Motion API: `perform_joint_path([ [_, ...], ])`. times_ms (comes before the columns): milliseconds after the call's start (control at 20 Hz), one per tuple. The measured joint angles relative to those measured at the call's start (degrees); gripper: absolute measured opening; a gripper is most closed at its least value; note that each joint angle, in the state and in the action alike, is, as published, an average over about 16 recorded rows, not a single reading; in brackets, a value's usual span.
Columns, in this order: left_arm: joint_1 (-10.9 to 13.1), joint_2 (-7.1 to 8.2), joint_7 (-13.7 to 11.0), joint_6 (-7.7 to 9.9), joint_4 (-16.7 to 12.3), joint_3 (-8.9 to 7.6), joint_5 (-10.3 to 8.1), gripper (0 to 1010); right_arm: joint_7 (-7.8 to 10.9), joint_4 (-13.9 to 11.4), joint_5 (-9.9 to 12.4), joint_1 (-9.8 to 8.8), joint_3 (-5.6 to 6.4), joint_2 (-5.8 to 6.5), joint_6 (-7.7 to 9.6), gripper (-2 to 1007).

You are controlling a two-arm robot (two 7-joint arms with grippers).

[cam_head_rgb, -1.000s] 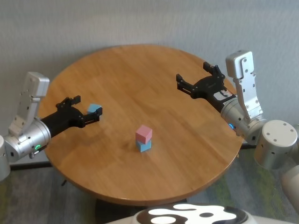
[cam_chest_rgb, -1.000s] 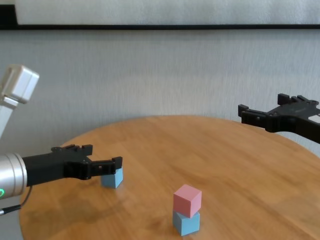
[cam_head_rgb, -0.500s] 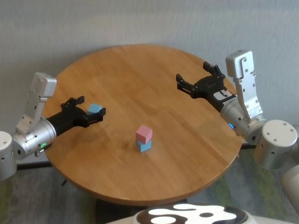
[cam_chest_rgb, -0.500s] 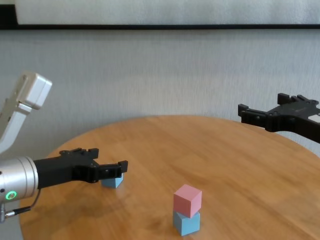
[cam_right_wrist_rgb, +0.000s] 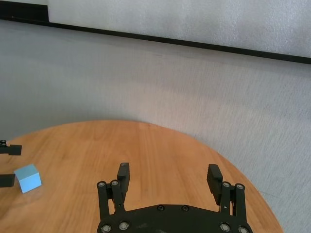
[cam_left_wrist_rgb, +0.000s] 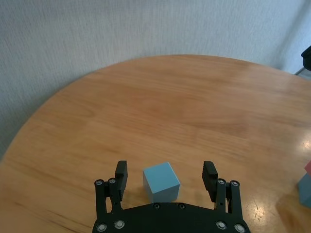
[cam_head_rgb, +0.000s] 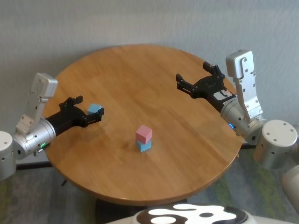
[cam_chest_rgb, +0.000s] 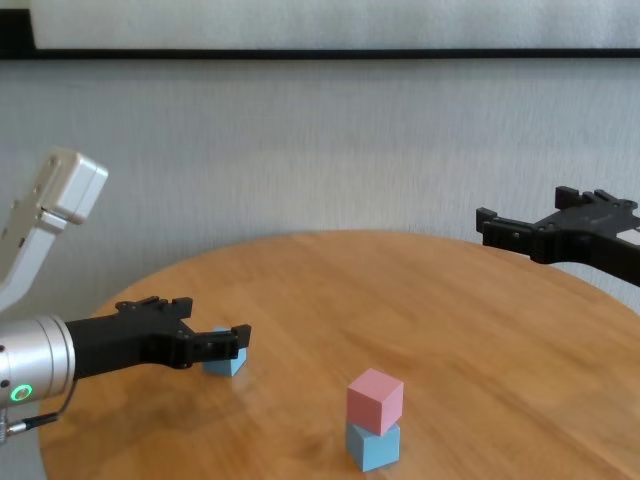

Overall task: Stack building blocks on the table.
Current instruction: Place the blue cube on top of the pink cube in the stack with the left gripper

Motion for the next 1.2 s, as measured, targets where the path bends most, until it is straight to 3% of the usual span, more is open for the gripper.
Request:
perform_joint_path([
  [500,-1.0,-0.53,-0.2,-1.07,2.4,-0.32,1.95,1000,0.0,0.0,0.0,0.0,0.0,0.0,0.0,1005],
  [1200,-2.6,-1.96,-1.7,-3.28,6.3,-0.94,2.78,1000,0.0,0.0,0.0,0.0,0.0,0.0,0.0,1005],
])
